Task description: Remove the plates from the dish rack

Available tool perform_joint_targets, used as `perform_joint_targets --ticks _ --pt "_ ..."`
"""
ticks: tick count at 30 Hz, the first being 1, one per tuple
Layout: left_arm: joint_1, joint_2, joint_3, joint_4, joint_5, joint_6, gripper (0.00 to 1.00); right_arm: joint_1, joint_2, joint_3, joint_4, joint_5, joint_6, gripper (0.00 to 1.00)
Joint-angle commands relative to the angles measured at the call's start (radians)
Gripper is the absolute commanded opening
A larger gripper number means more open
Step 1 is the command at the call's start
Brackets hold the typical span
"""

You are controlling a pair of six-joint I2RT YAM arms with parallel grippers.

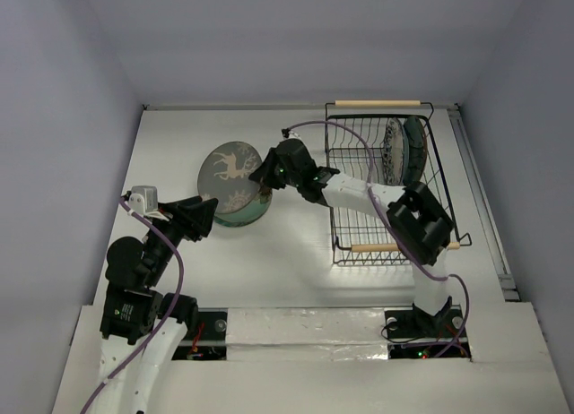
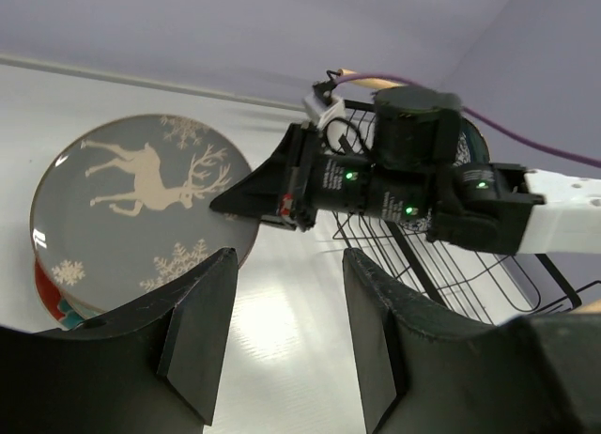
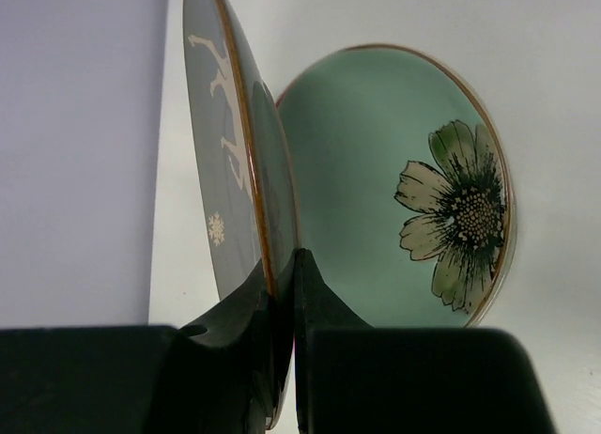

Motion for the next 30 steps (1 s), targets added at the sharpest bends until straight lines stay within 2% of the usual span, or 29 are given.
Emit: perform_joint_targets --ticks 1,8,10,11,12,14,15,18,24,29,30 --pt "-0.007 -0.003 -0.007 0.046 0.006 -0.006 0.45 0.004 0.018 0.076 0.214 -0.052 0.088 0.0" --pt "-0.007 -0.002 -0.007 0.046 0.006 -0.006 0.45 0.004 0.054 0.048 0.238 -0.062 0.117 0.0" --pt "-0.007 -0.002 -0.007 0.046 0.004 -0.006 0.45 0.004 0.054 0.034 0.238 -0.056 0.12 0.04" --pt "-0.007 -0.002 -0.007 0.045 0.004 -0.006 0.45 0.004 0.054 0.028 0.24 -0.056 0.12 0.07" --pt "-0.007 -0.002 -0.007 0.045 0.004 -0.006 0.45 0.004 0.057 0.016 0.238 -0.056 0.12 0.15" --pt "-0.007 -0.003 -0.007 0.045 0.004 -0.008 0.45 0.004 0.06 0.002 0.232 -0.052 0.12 0.23" --pt "-0.007 -0.002 -0.007 0.046 0.006 -0.008 0.45 0.004 0.058 -0.012 0.231 -0.046 0.119 0.31" --pt "-0.007 -0.003 -0.007 0.045 0.006 -0.008 0.45 0.004 0.057 -0.021 0.197 -0.027 0.094 0.47" --pt "-0.007 -0.003 -0.007 0.045 0.004 -0.008 0.45 0.022 0.047 -0.009 0.099 0.014 0.021 0.65" --pt "-0.007 -0.005 -0.007 0.043 0.003 -0.006 0.45 0.042 0.028 0.024 -0.03 0.138 -0.063 0.74" --pt "-0.007 -0.005 -0.007 0.045 0.004 -0.006 0.45 0.054 0.026 0.03 -0.045 0.155 -0.076 0.8"
